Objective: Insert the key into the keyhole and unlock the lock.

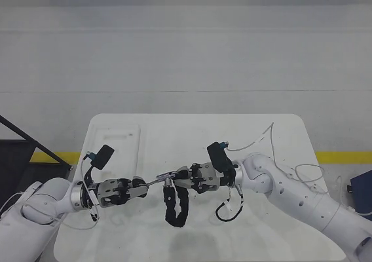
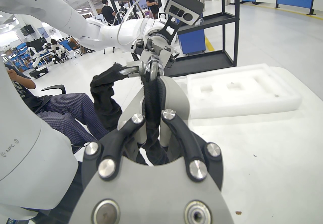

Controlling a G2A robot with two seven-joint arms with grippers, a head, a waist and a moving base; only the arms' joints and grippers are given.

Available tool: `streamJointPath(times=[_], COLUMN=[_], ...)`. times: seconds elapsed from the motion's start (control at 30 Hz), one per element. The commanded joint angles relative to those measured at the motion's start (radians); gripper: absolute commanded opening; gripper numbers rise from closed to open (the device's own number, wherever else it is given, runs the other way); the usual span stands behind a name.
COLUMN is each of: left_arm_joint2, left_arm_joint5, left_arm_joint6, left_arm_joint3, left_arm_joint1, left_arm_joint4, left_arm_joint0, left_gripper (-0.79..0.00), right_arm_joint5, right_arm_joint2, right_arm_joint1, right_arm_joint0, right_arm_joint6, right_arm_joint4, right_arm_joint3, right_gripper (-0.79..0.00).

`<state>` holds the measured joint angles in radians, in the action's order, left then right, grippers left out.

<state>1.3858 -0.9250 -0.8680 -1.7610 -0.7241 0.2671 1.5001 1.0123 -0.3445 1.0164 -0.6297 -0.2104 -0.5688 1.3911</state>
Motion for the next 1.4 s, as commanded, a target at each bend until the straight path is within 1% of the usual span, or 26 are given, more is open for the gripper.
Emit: streamJointPath(times=[0.0, 0.5, 1.37], left_arm_joint2=[0.0, 0.021, -0.002], left_arm_joint5=[-0.001, 0.008, 0.019], left_arm_joint6=[0.0, -0.035, -0.046], left_arm_joint3=[0.002, -0.002, -0.001], left_arm_joint1=[0.0, 0.007, 0.015], left_arm_joint4=[0.0, 0.028, 0.029], left_arm_joint0=[-0.001, -0.002, -0.02], left_gripper=[-0.785, -0.785, -0.785], right_arm_joint5=[0.0, 0.0, 0.0], right_arm_joint2=[0.0, 0.0, 0.0], right_arm_joint1=[0.0, 0.0, 0.0], right_arm_joint0=[0.0, 0.0, 0.0], right_arm_joint6=[0.0, 0.0, 0.0], right_arm_joint4=[0.0, 0.0, 0.0], right_arm_joint3=[0.0, 0.0, 0.0], right_gripper=[-0.785, -0.785, -0.785])
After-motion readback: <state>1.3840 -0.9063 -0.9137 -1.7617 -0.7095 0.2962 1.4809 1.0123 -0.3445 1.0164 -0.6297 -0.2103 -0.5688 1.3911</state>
